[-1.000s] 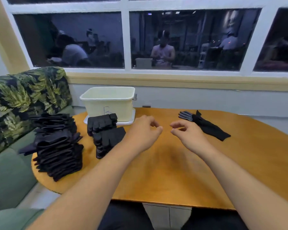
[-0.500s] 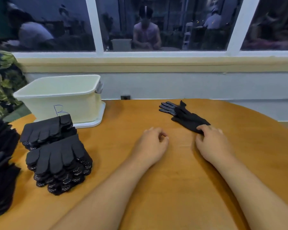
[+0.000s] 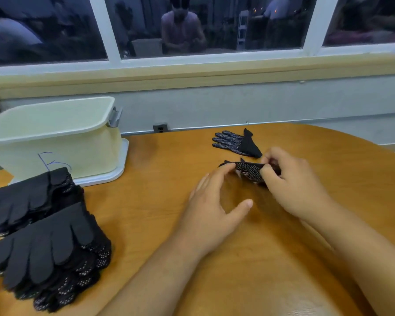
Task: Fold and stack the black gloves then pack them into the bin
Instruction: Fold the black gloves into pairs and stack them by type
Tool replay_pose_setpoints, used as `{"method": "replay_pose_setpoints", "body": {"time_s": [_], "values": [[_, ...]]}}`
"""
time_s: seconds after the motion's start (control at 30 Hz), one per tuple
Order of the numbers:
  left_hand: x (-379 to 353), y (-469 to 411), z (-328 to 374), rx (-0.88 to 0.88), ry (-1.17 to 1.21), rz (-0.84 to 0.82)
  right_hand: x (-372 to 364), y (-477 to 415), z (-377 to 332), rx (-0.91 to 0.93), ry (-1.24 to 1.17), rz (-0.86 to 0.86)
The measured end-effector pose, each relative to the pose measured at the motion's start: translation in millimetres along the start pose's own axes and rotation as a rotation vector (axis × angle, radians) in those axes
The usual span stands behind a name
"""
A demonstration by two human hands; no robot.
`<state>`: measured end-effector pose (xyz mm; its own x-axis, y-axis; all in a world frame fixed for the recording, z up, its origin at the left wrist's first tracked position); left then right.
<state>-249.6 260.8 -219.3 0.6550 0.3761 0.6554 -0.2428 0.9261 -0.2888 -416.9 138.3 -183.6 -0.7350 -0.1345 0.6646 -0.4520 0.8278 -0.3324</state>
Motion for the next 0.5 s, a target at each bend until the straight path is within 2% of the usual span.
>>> {"method": "replay_pose_setpoints", "body": {"time_s": [0.13,0.23,0.37,0.5], "values": [[5,-5,3,-0.001,0.035,0.151,7,-20,-33,0.004,-0.402,-0.235],[13,-9,-7,0.121,0.217,0.131,5,-42,-37,-0.114,-0.672,-0.303],[21,-18,-19,0.275,0.585,-0.006,-12,-66,-16,-0.245,-0.773,-0.399],[23,-21,-23,0.314,0.727,0.037,-35,-77,14,-0.363,-0.843,-0.46]]}}
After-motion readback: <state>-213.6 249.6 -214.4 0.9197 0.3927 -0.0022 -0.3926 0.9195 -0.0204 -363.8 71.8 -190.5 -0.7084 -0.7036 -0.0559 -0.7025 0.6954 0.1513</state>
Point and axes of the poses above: each hand's wrist, its own y-axis away from the middle knuckle, its own x-axis out of the back of the hand, z = x × y, the point moved 1 cm from there along -y, towards the middle knuckle, and after that the axes turned 5 degrees about -y, right-handed, at the moved point
